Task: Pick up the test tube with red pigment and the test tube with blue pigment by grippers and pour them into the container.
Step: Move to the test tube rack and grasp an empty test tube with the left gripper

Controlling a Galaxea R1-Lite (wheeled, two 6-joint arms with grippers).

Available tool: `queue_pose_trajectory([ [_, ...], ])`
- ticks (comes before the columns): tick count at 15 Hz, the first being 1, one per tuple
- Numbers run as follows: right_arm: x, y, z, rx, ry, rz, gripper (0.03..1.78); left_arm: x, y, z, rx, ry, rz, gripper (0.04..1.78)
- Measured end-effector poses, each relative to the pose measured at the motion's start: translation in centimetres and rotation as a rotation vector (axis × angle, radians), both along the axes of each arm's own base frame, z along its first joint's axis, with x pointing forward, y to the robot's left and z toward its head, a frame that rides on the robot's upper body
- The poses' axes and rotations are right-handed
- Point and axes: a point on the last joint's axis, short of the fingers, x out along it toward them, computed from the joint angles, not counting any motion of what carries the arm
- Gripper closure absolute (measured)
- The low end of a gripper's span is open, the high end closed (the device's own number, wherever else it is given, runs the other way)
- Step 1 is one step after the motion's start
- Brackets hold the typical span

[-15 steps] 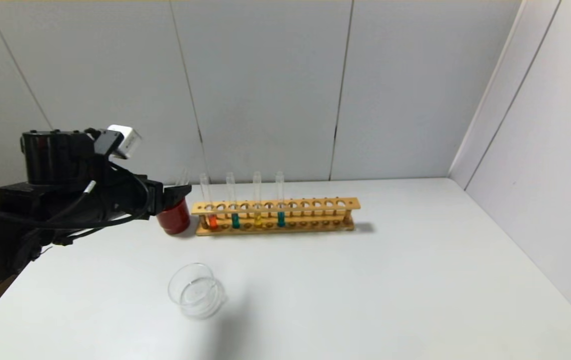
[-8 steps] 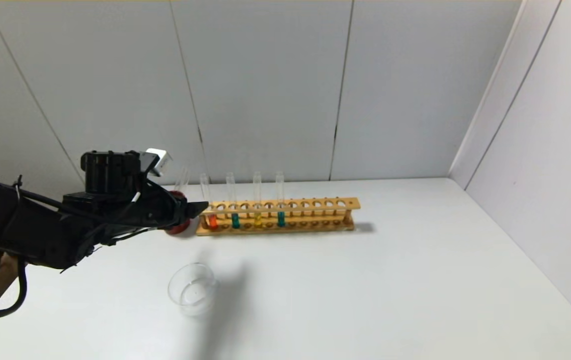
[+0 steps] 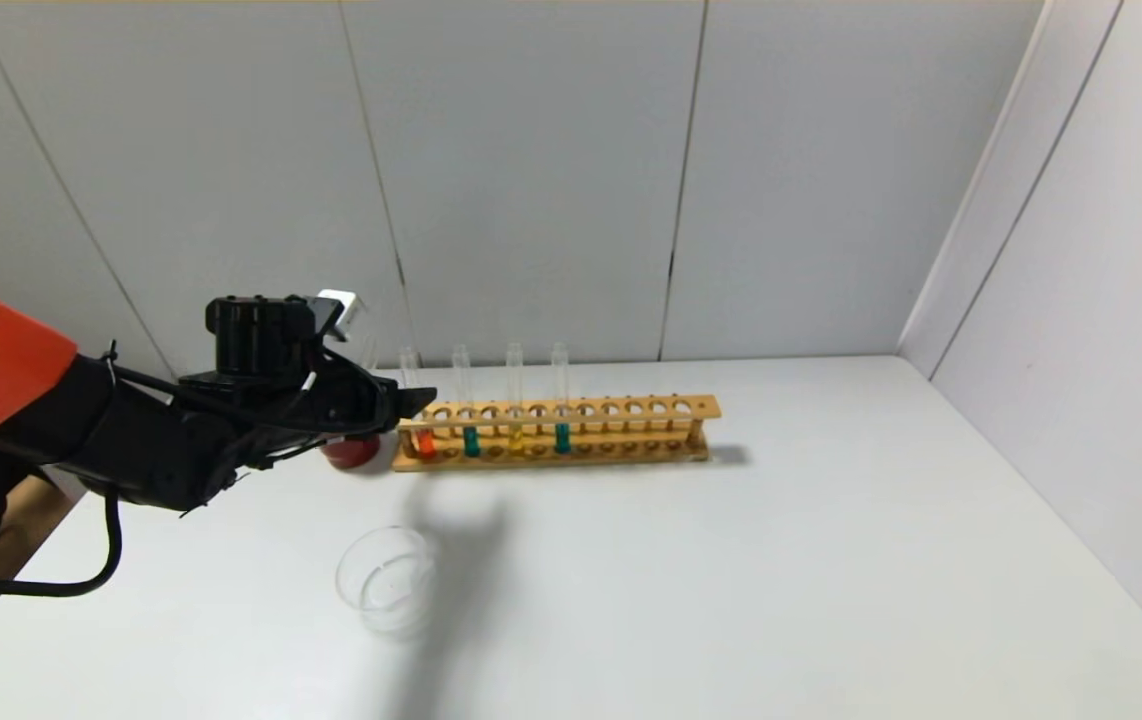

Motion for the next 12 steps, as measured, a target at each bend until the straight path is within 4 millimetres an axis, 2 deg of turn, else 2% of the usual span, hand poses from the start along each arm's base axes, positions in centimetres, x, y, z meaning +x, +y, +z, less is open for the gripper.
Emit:
queue_pose_trajectory([
  [7,0.0,0.0,0.0,0.000,0.000,0.001,0.06,2.7,-0.6,-1.1,-0.003,-0.006,-0.004,0.10],
  [12,0.0,0.0,0.0,0.000,0.000,0.000,0.06,3.5,-0.9,-2.1,-0.030,0.012,-0.055,0.10],
])
